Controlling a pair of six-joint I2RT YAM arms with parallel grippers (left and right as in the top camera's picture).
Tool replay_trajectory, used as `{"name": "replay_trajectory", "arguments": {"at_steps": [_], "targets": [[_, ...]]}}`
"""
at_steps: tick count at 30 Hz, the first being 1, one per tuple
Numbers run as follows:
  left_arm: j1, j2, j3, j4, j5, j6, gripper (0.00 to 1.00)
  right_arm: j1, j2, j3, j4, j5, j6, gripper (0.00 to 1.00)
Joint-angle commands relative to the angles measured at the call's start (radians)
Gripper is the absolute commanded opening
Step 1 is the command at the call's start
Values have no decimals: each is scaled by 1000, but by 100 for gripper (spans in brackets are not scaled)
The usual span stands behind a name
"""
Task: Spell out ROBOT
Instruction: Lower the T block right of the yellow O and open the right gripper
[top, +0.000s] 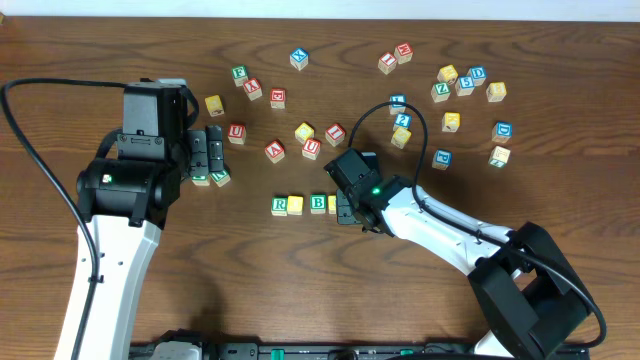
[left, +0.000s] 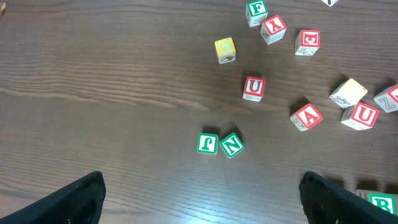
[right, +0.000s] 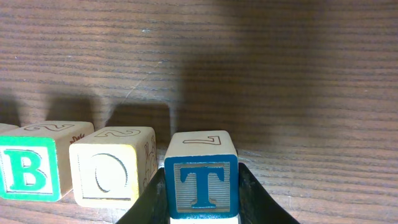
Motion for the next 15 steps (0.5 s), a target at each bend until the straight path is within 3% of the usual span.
{"name": "replay_trajectory", "arguments": {"at_steps": [1, 6, 15], "targets": [[5, -1, 16, -3, -9, 17, 98, 5, 12, -13, 1, 20, 14, 11], [5, -1, 16, -3, -9, 17, 98, 5, 12, -13, 12, 20, 22, 29], [5, -1, 16, -3, -9, 17, 98, 3, 12, -13, 16, 28, 22, 36]]}}
